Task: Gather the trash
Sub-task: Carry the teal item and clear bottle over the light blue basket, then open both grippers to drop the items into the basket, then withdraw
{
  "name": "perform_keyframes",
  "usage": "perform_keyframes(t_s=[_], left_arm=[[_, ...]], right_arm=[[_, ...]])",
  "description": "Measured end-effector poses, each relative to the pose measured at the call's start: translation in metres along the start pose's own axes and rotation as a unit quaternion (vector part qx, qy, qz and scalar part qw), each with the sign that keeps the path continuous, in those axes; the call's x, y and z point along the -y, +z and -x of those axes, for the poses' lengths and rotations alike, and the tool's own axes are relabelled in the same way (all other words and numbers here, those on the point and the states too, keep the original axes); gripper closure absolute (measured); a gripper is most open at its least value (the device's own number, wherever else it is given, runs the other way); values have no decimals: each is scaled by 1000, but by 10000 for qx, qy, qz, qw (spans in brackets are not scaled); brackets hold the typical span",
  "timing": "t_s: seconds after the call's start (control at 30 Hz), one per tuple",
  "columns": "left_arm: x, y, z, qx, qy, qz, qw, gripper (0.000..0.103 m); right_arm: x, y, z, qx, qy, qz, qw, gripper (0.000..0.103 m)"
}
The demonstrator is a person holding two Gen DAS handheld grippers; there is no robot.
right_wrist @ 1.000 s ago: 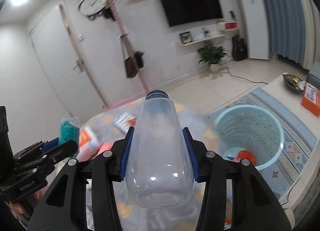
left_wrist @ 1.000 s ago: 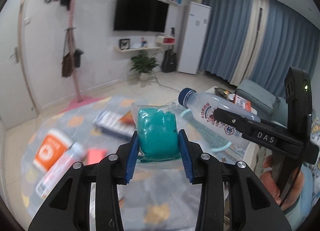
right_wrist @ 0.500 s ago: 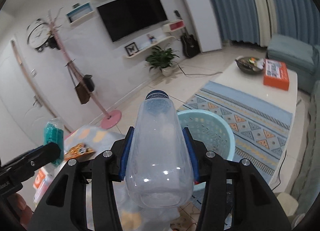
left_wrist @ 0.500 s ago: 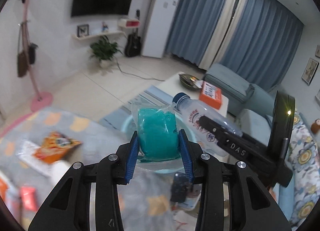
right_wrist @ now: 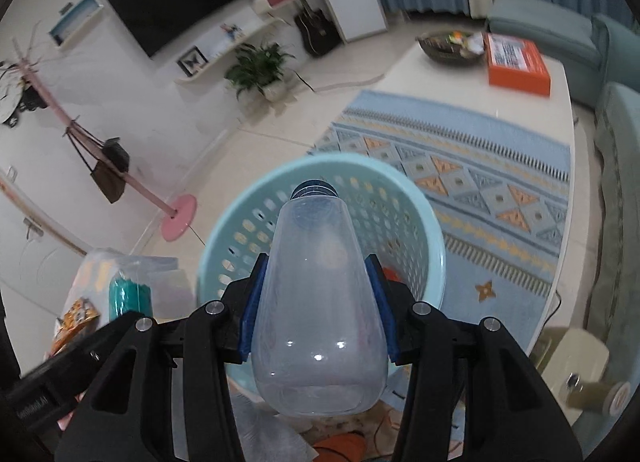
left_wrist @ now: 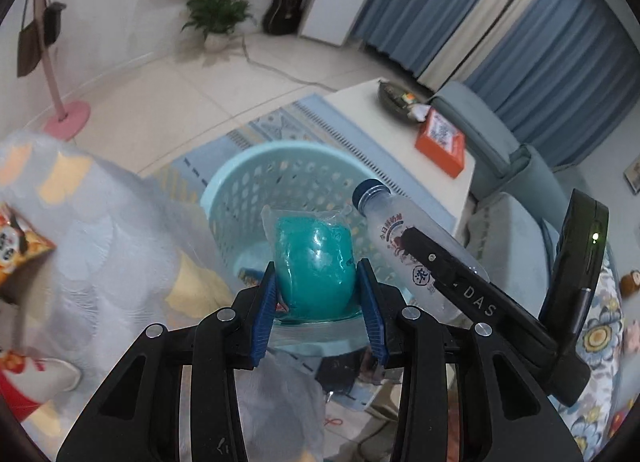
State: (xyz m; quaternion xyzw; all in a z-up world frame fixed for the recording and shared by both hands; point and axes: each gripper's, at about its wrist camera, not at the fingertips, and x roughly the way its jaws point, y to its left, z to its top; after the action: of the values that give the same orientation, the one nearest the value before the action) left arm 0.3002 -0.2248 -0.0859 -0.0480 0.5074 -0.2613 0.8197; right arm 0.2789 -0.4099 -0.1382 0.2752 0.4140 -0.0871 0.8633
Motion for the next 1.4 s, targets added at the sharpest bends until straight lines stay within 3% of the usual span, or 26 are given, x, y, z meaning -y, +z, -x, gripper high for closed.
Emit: perform_keyframes(t_s=[0.1,0.17,0.37,0.67,0.83,1.17,1.4], left_arm=[[-1,-2,-10,-40,179,28,9998,58],[0,-3,-8,42,218,0,9998,39],[4,-3,21,299,106,-126,9994,29],[1,-14,67,714,-1,-92,9974,29],[-1,-28,112,1078,-23,-101,9941,29],[-16,-64,229,1979,179,-96,9800,29],[-50,-108,310,2500,542,56,9667,29]], right_arm=[[4,-1,-15,-191,28,-160,9997,58],[8,0,-22,-369,220,-318,9986,55],[0,-6,-13,-322,345,-166,9987,52],[-14,-20,19,-191,483,109,9986,52],[-36,-27,51,6,658,378,9971,52],[-112,-57,118,371,1223,1169,9849,52],[-163,-108,154,387,1602,1876,9683,51]])
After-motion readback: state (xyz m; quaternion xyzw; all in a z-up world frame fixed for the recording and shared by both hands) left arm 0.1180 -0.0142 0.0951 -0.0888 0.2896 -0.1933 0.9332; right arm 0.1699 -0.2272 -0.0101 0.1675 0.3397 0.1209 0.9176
